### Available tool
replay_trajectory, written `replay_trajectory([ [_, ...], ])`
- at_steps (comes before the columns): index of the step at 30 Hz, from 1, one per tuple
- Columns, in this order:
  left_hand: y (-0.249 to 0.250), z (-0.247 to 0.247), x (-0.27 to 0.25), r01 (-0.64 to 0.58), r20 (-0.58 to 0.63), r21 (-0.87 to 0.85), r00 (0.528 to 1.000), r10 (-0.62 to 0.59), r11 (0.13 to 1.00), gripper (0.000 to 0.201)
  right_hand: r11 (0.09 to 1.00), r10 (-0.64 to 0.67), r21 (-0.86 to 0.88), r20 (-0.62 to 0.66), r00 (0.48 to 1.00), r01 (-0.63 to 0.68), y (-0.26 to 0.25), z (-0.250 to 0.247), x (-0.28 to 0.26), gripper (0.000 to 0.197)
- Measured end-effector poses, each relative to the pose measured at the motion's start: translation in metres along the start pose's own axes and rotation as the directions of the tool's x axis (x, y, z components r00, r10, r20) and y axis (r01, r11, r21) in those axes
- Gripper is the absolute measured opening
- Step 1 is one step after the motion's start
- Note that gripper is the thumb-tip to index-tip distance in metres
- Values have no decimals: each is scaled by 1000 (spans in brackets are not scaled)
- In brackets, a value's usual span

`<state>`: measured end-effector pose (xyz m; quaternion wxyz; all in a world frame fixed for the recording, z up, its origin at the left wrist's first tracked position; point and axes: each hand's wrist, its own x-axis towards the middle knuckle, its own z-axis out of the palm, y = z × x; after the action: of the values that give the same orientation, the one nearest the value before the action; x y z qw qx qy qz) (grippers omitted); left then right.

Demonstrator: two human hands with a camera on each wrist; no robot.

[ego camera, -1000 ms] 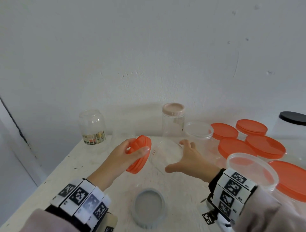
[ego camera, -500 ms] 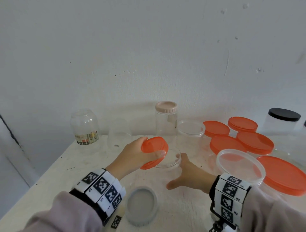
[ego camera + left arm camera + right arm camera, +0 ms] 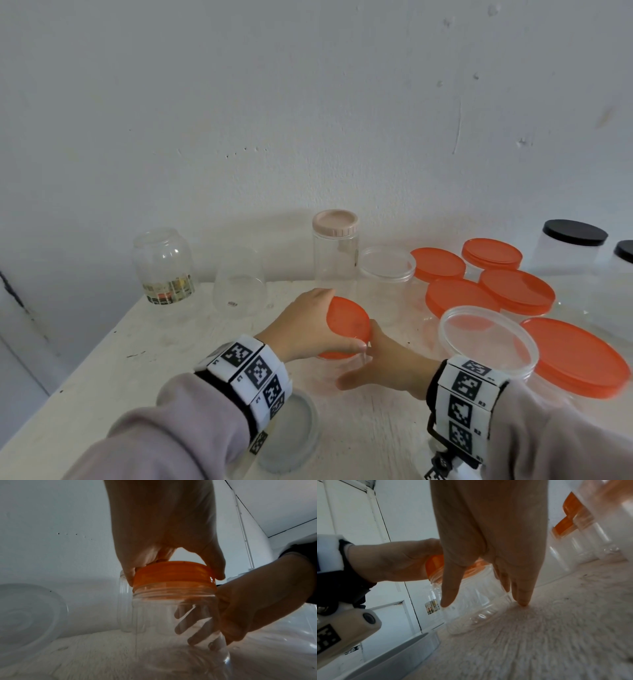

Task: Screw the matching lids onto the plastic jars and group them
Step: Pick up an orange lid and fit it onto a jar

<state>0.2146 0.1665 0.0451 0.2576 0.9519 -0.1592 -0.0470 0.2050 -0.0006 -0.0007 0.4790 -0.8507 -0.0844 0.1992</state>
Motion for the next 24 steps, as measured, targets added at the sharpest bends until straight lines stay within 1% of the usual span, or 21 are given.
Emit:
replay_trajectory([
  [5,-6,5,1,8,20,0,1000,-7,1000,112,1000,23,-7,-2,1000,-23,1,0,0,104],
  [7,-10,5,-1,24,33,-61,999,-22,998,120,999,31,-8,3,1000,-31,0,0,0,106],
  [9,-16,3,-4,47,60,-135,997,-39,990,128,1000,24,4,8,1000,-24,-3,-2,-3,112],
  [12,-32,-1,-11,78,116,-245,992,-51,966,127,999,-26,-35,-26,999,25,-14,-9,-7,124],
  [14,-43,-3,-16,133,154,-310,984,-89,941,130,992,-72,-109,-49,996,66,-26,-16,-9,126],
  [15,-48,-2,-18,174,172,-337,978,-121,925,132,983,-96,-158,-39,995,88,-33,-18,-9,124],
  [16,-52,-1,-19,208,192,-358,970,-146,910,134,969,-117,-221,-15,993,111,-40,-20,-8,121],
  [18,-56,4,-20,252,237,-396,957,-167,883,131,927,-135,-346,51,990,144,-54,-21,-4,112],
  [20,-56,8,-19,268,262,-433,951,-164,861,120,877,-120,-454,109,987,157,-66,-20,2,107],
  [22,-54,12,-19,267,272,-463,950,-152,845,111,809,-76,-567,157,985,153,-76,-19,9,104],
  [24,-50,15,-18,258,266,-480,954,-141,839,110,748,-12,-649,195,981,138,-84,-20,15,104],
])
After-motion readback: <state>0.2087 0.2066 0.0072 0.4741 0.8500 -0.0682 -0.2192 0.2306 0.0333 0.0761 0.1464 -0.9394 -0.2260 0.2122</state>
